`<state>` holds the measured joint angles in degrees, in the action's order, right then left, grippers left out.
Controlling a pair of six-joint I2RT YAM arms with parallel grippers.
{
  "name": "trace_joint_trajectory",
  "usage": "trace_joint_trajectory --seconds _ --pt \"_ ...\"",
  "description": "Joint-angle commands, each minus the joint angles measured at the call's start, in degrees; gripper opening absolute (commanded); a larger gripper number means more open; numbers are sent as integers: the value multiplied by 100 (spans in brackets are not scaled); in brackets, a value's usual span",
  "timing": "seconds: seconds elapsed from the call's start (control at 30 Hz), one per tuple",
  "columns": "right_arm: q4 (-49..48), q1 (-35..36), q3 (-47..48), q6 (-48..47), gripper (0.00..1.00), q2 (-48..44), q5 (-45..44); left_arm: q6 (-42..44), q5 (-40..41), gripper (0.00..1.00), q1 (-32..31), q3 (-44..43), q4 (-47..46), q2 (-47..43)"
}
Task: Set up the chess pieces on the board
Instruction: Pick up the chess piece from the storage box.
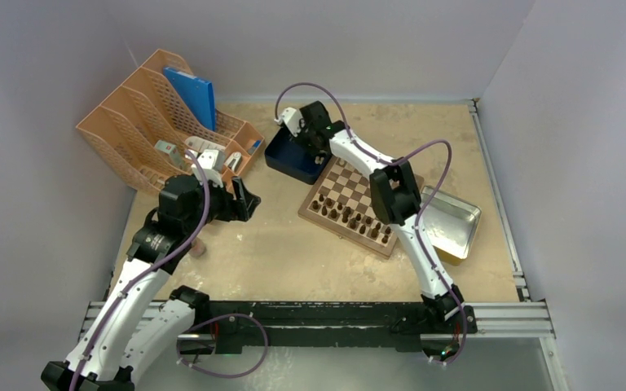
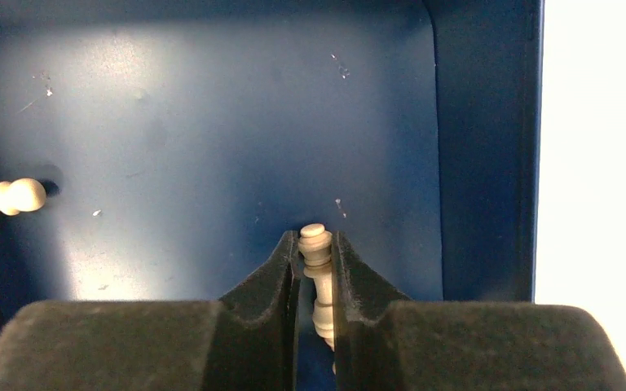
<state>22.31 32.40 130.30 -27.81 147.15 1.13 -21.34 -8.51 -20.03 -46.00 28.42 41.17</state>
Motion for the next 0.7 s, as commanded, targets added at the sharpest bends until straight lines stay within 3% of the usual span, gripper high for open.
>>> trace_joint_trajectory --seconds 0.0,0.23,0.37,0.67 --pt "-143 28 192 -73 13 -64 131 164 60 76 -19 -24 -135 9" --pt "-925 48 -282 416 6 -892 320 157 26 76 -18 -28 -127 47" --pt "-1804 49 -1192 843 5 -1685 560 150 37 76 -21 -27 -99 40" --pt "-3118 47 -2624 2071 4 -3050 228 29 -190 75 -25 -11 -263 157"
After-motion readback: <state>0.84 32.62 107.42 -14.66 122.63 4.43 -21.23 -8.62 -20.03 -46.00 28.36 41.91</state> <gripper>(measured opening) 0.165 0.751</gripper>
